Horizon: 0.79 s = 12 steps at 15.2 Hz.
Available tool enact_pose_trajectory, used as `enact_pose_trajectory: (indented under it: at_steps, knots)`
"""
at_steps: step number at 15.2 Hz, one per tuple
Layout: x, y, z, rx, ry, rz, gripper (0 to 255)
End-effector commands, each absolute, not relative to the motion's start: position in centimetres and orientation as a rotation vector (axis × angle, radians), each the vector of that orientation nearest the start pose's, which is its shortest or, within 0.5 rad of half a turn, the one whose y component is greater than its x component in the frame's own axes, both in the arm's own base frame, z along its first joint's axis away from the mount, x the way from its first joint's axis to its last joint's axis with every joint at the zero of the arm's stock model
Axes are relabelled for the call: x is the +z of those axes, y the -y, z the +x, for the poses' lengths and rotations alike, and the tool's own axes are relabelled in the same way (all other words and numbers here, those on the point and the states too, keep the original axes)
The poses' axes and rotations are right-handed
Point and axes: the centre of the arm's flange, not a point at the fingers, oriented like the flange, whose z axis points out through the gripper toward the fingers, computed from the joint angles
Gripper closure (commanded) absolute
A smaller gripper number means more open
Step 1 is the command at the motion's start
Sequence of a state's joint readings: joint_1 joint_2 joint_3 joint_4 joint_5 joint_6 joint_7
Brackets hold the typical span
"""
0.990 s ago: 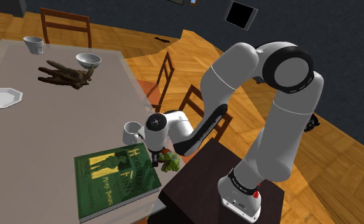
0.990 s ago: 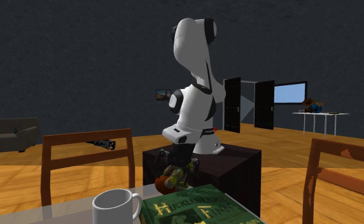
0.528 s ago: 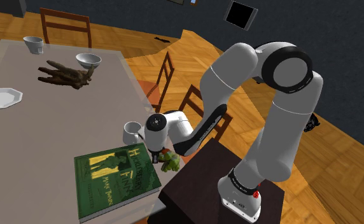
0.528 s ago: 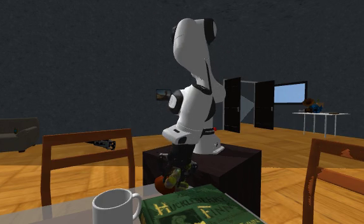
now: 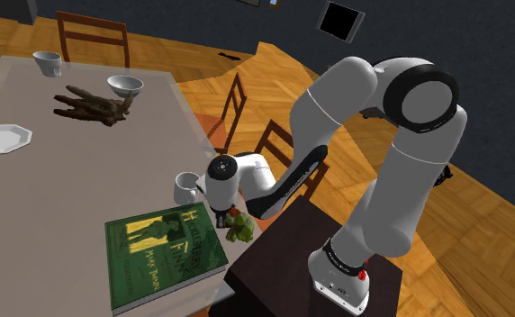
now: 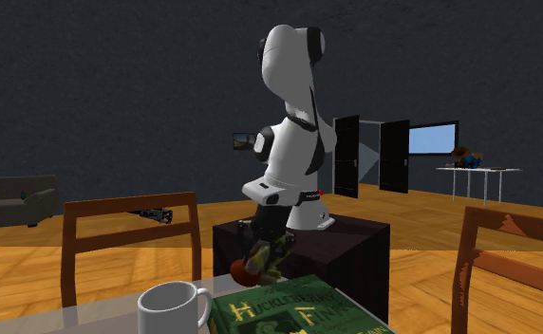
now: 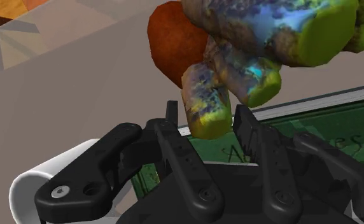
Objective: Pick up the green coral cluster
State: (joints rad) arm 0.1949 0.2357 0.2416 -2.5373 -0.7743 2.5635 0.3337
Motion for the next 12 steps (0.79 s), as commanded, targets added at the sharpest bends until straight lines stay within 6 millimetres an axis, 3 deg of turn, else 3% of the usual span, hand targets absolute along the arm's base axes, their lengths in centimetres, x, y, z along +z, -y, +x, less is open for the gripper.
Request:
enact_pose_trajectory:
  at_steps: [1,10,12]
  knots:
    - [18.3,-19.7,38.3,0.081,1.349,-3.206,255]
    - [23.1,-19.7,38.3,0.081,1.349,-3.206,255]
    - [23.1,-19.7,38.3,0.081,1.349,-3.206,255]
